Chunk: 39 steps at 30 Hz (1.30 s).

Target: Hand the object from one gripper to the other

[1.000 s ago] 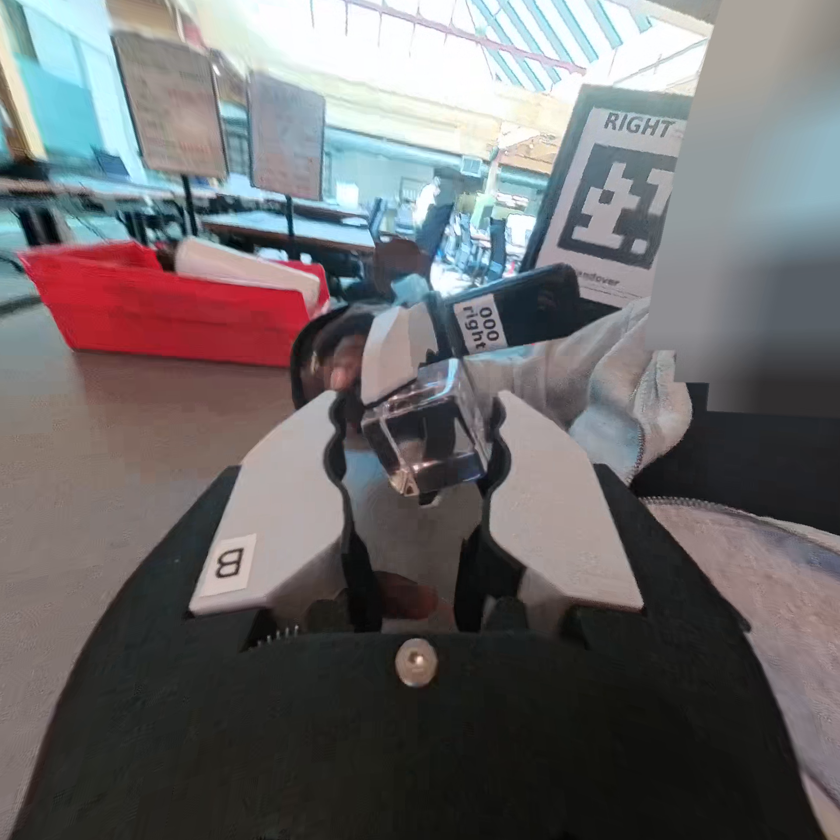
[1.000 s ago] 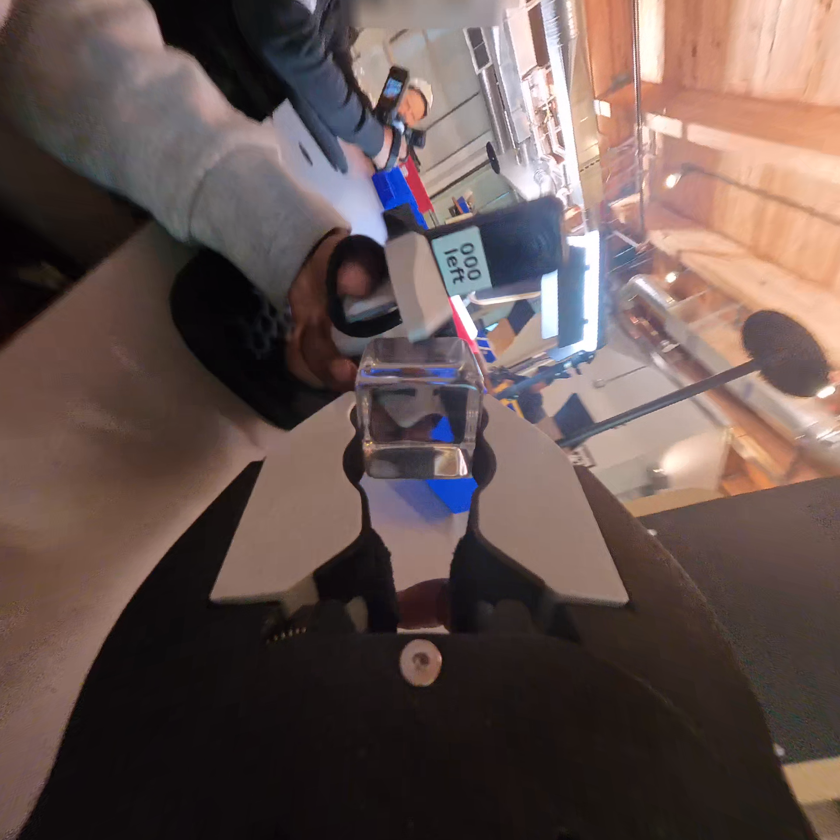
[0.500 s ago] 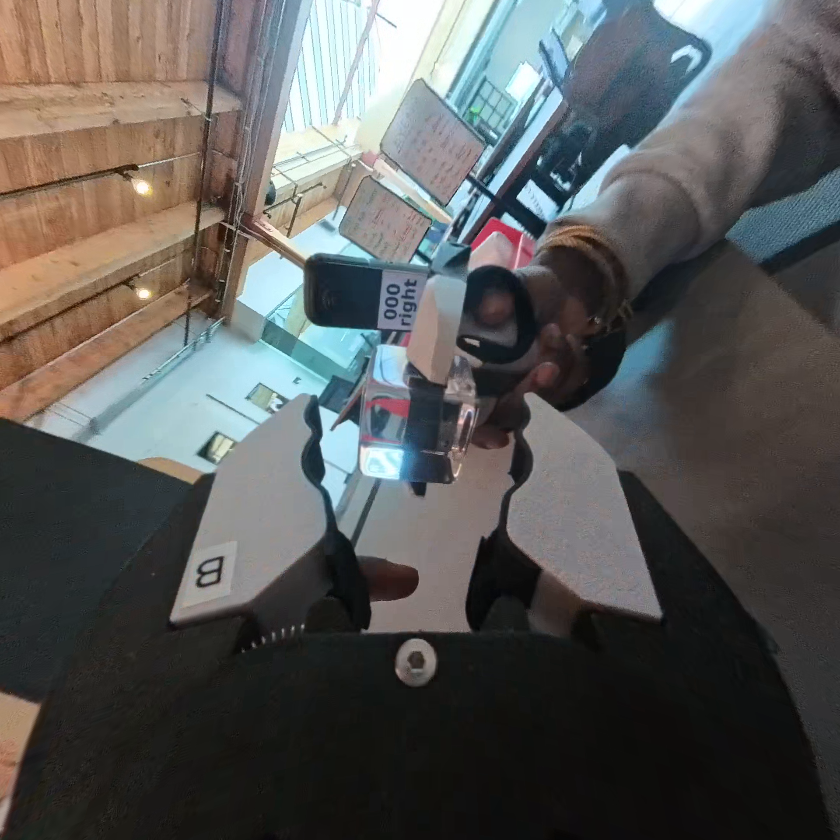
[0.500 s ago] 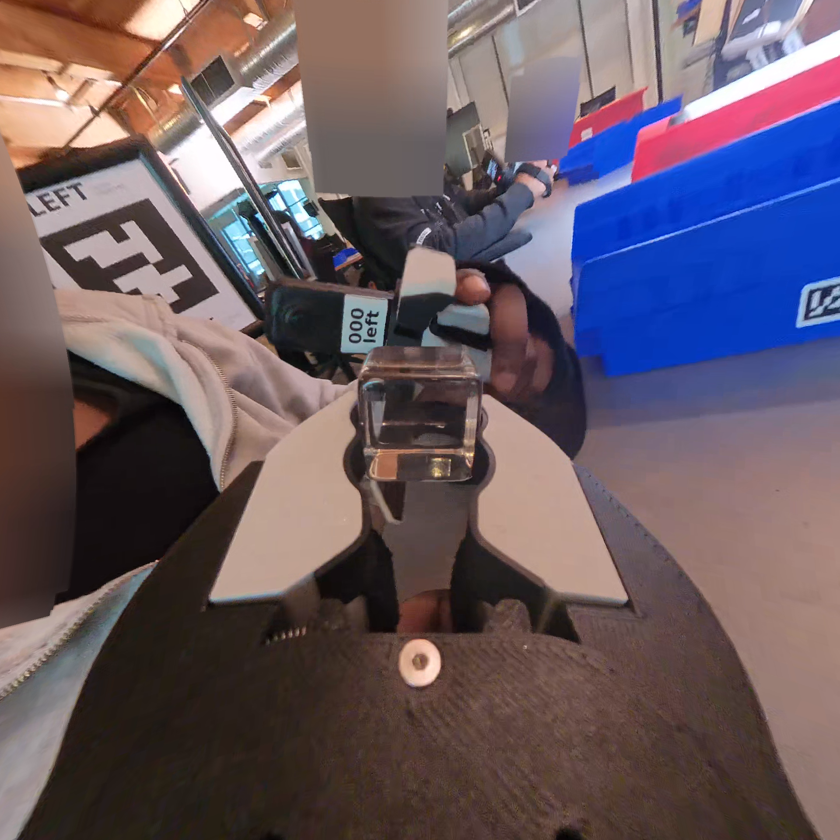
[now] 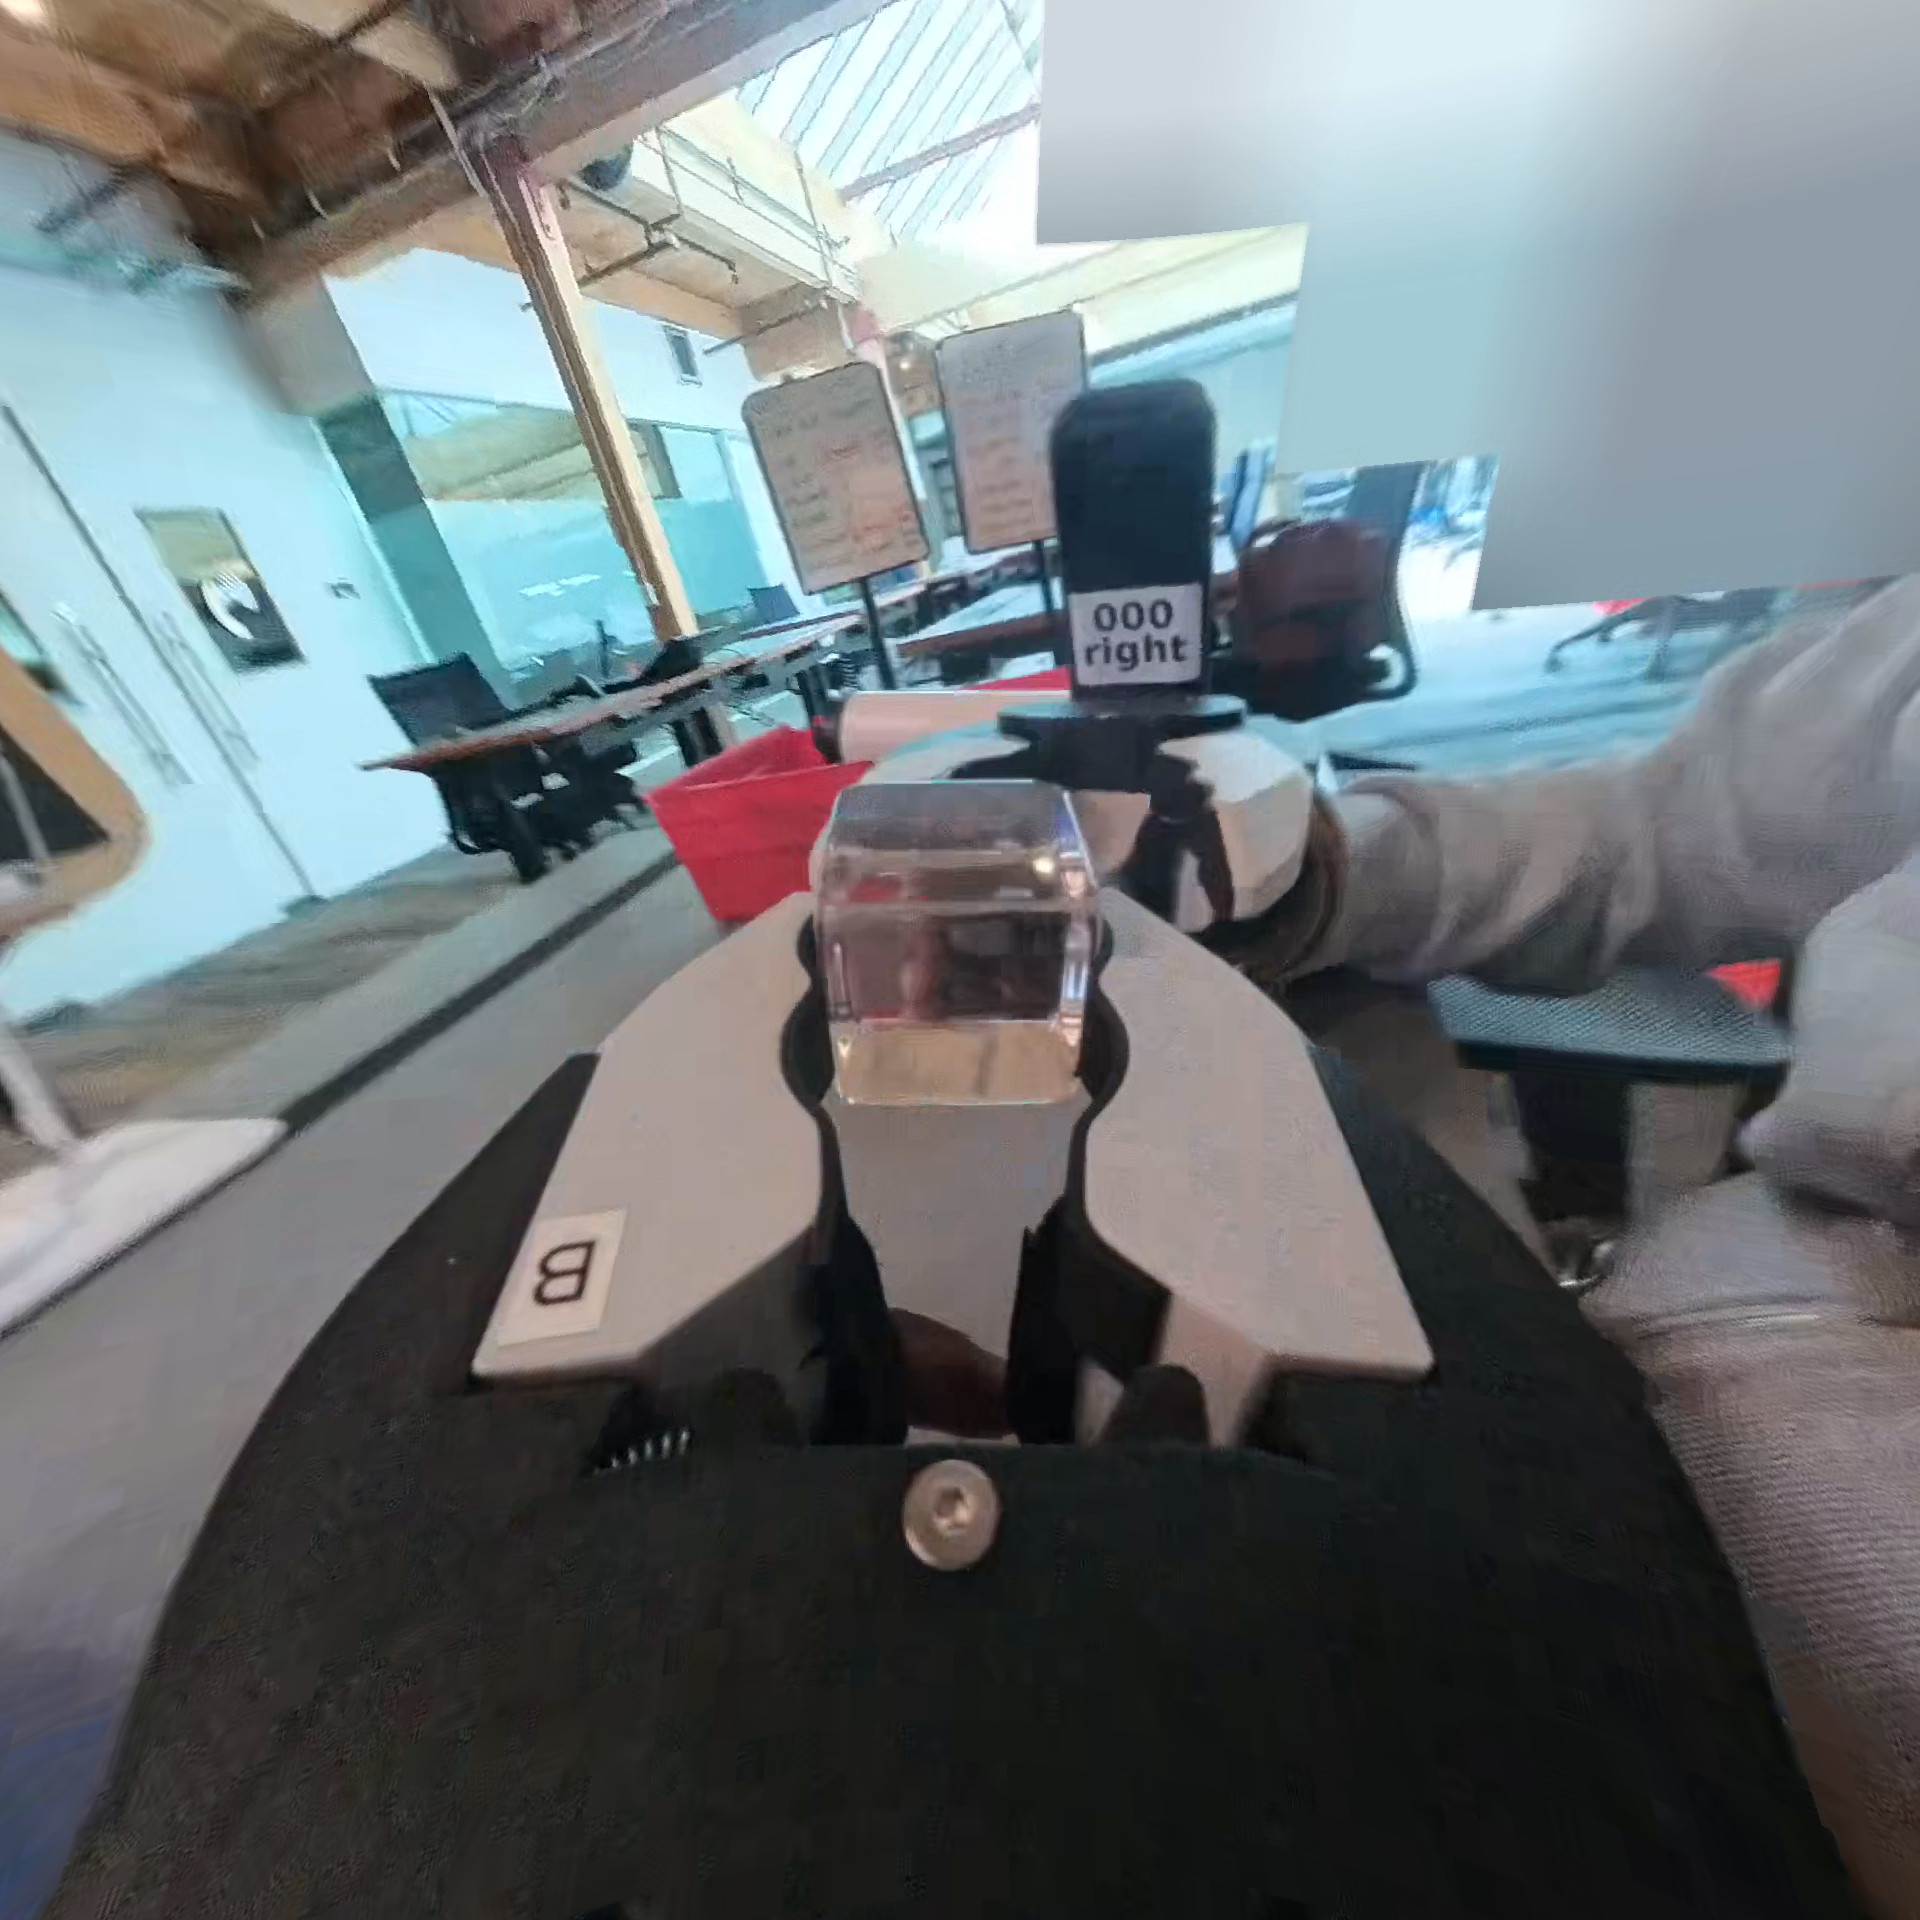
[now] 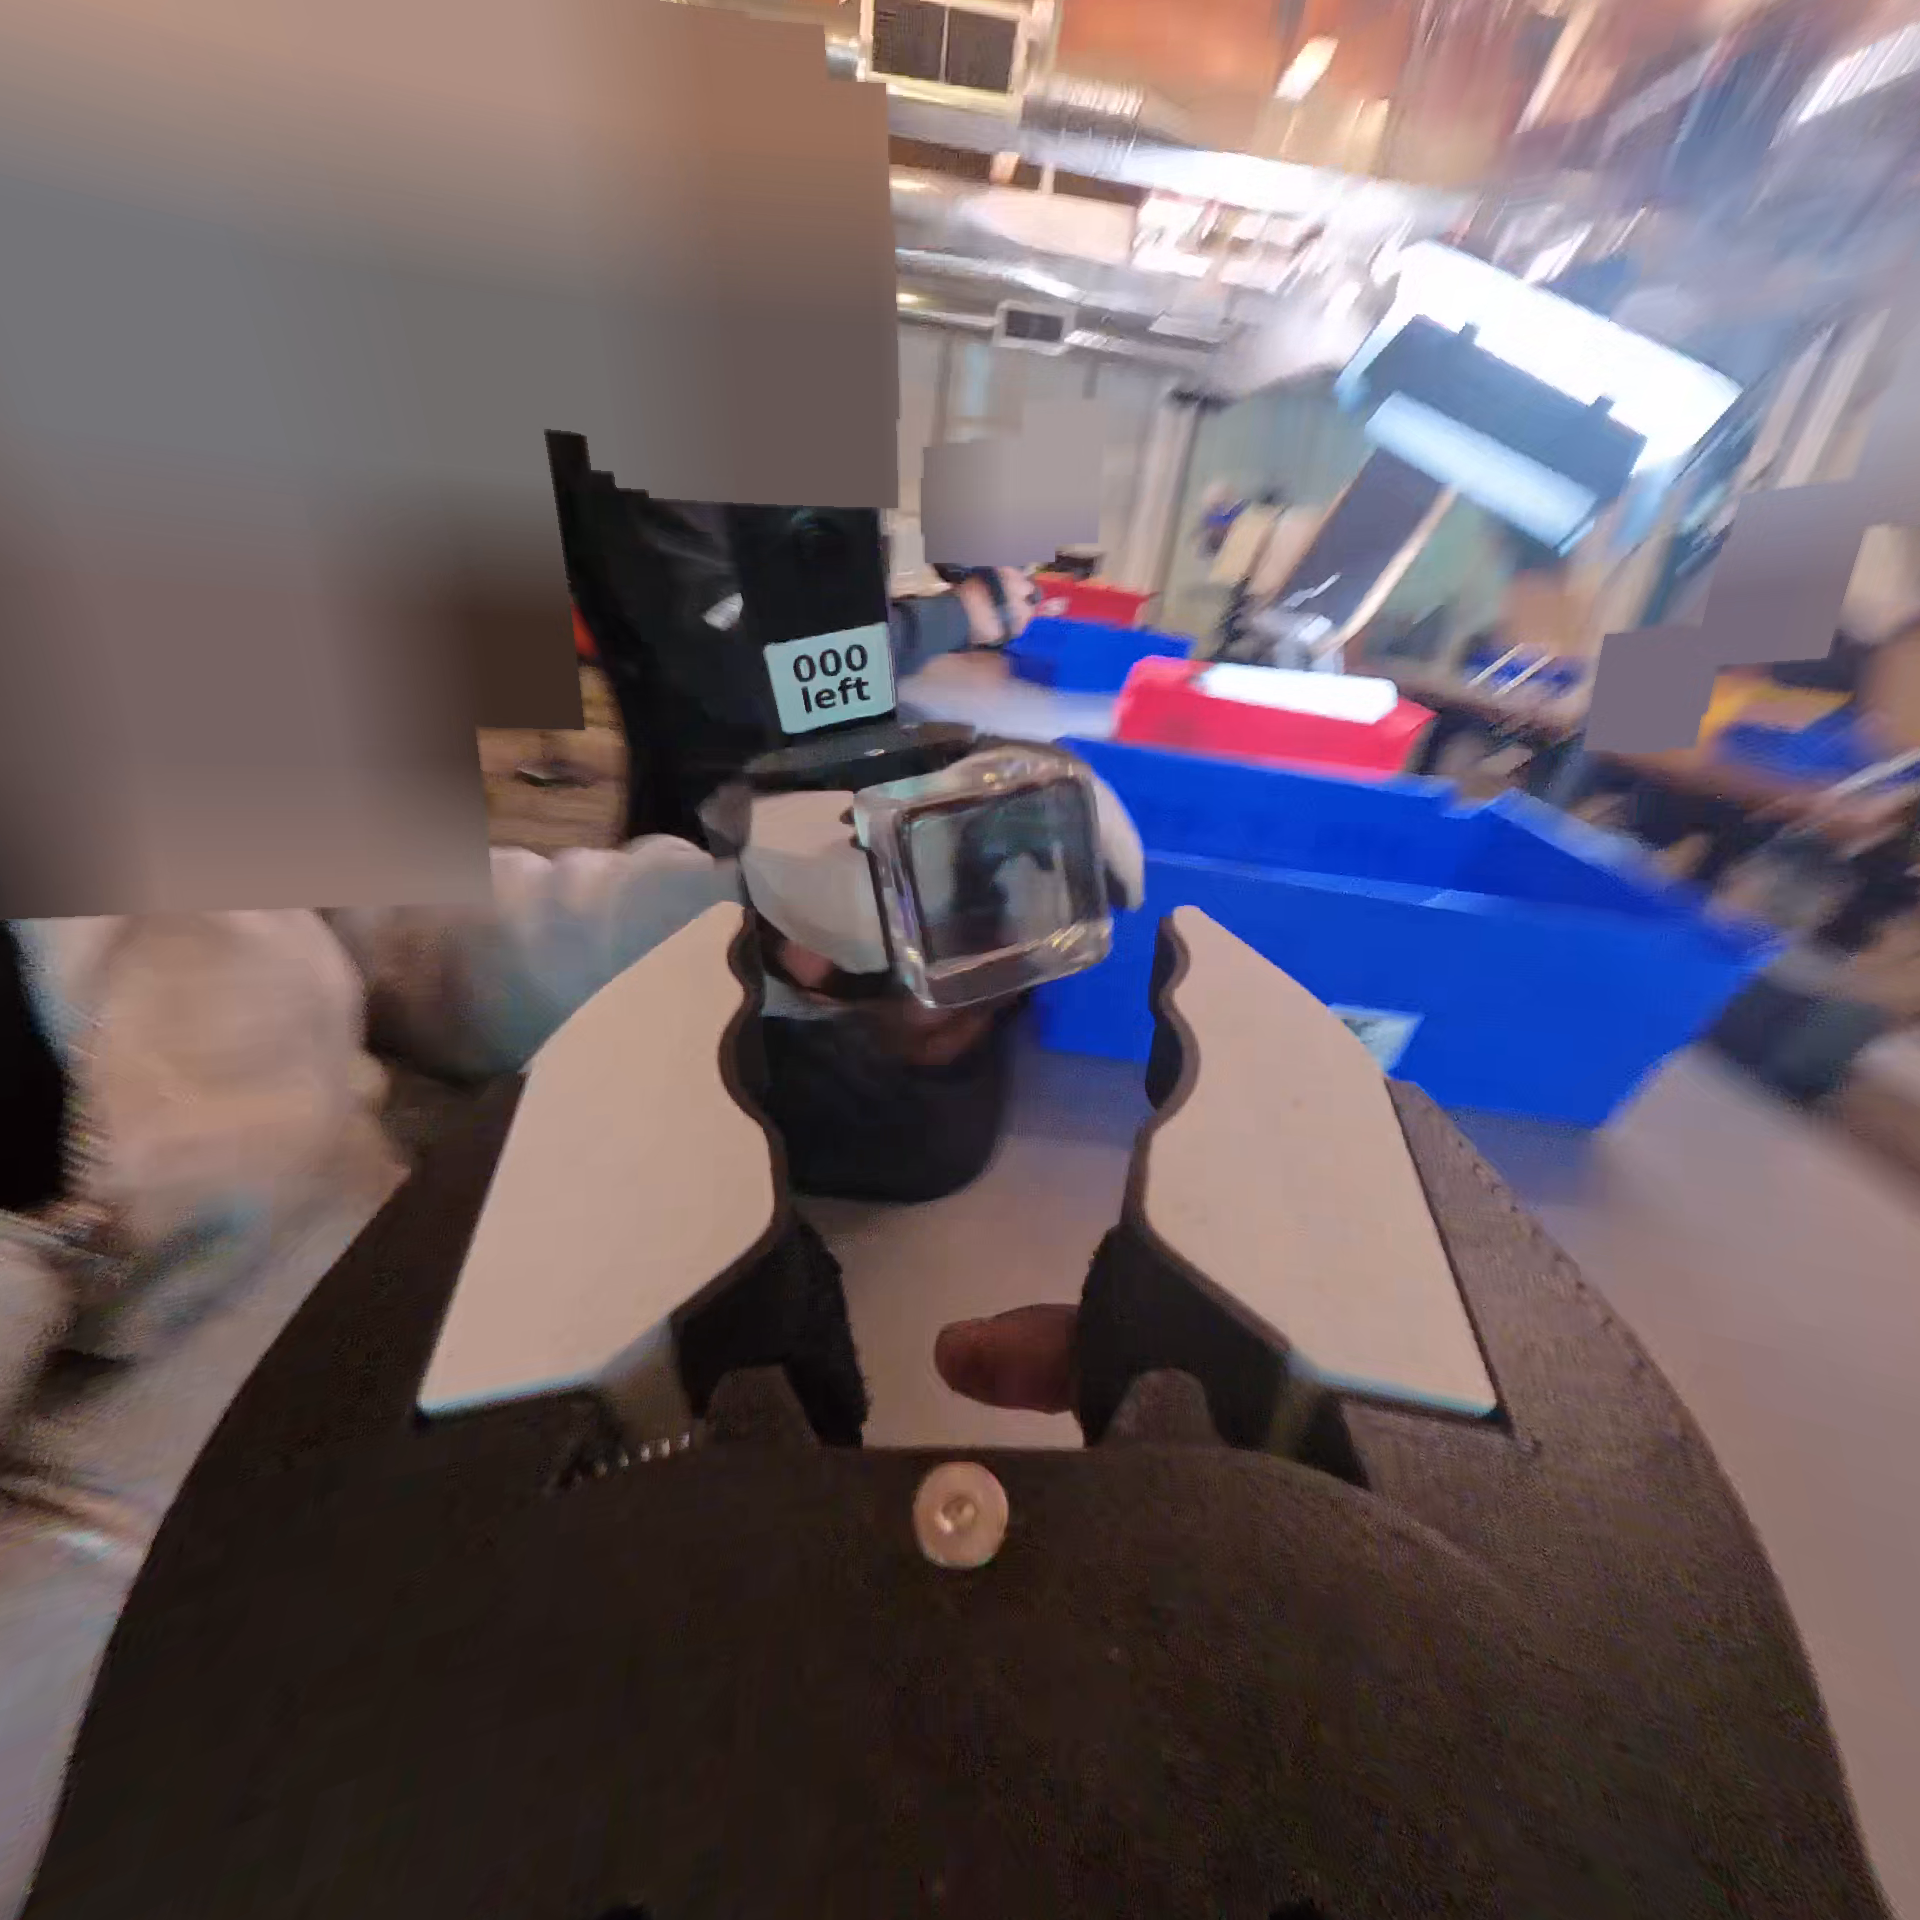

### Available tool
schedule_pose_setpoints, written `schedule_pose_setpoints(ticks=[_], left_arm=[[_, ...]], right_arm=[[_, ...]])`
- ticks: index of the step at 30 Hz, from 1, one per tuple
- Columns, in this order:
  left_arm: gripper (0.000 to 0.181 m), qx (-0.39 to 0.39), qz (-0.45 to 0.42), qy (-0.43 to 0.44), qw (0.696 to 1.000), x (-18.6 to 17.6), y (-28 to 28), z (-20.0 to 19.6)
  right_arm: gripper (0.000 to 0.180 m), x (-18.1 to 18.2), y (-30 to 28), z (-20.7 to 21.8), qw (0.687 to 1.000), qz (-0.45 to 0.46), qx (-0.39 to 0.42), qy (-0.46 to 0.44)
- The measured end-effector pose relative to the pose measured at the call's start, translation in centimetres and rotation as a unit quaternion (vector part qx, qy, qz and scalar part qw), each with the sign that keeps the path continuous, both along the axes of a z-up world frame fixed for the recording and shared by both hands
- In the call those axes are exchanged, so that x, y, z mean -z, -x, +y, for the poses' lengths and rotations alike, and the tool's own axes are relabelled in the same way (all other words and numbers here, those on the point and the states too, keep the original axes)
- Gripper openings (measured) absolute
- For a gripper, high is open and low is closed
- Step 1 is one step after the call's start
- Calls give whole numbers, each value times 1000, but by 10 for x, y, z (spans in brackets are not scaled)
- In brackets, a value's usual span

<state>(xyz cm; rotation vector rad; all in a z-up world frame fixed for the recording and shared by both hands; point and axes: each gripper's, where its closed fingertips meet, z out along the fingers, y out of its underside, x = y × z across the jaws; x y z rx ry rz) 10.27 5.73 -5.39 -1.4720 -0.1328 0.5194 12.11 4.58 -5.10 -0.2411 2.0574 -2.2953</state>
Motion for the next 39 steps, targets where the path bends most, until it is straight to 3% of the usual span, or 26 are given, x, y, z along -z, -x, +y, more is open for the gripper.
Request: schedule_pose_setpoints(ticks=[1, 5, 10, 13, 17, 23, 25, 28, 30, 33, 36, 39], left_arm=[[44, 25, -46, -21, 998, -1, -1, 0], [44, 146, -179, -50, 972, 2, -16, 5], [44, 205, -291, -10, 934, 23, -24, 16], [44, 228, -290, 10, 929, 27, -33, 21], [44, 235, -299, 27, 925, 31, -35, 24], [44, 252, -305, 40, 917, 34, -42, 28], [47, 247, -290, 18, 924, 27, -38, 27], [72, 191, -200, -61, 959, 1, -21, 17], [81, 131, -79, -84, 985, -13, -16, 8], [86, 24, 130, -14, 991, -11, -16, 7], [86, -31, 230, 81, 969, 7, -14, 18], [84, -66, 277, 133, 949, 19, -8, 21]], right_arm=[[74, -4, 2, 2, 998, 60, 30, 15], [72, -4, -3, 6, 951, 290, 101, 28], [68, 12, -19, 0, 877, 463, 124, 30], [68, 26, -21, -6, 854, 506, 120, 2], [55, 31, -21, -9, 836, 533, 127, -3], [44, 34, -20, -9, 837, 532, 127, -17], [44, 33, -19, -8, 854, 505, 123, -21], [45, 23, -18, -5, 899, 425, 110, -10], [45, 13, -15, -2, 938, 333, 95, -2], [45, 7, -9, 0, 993, 113, 19, -21], [45, 13, -5, 1, 992, -91, -62, -64], [45, 19, -10, 1, 965, -210, -126, -95]])
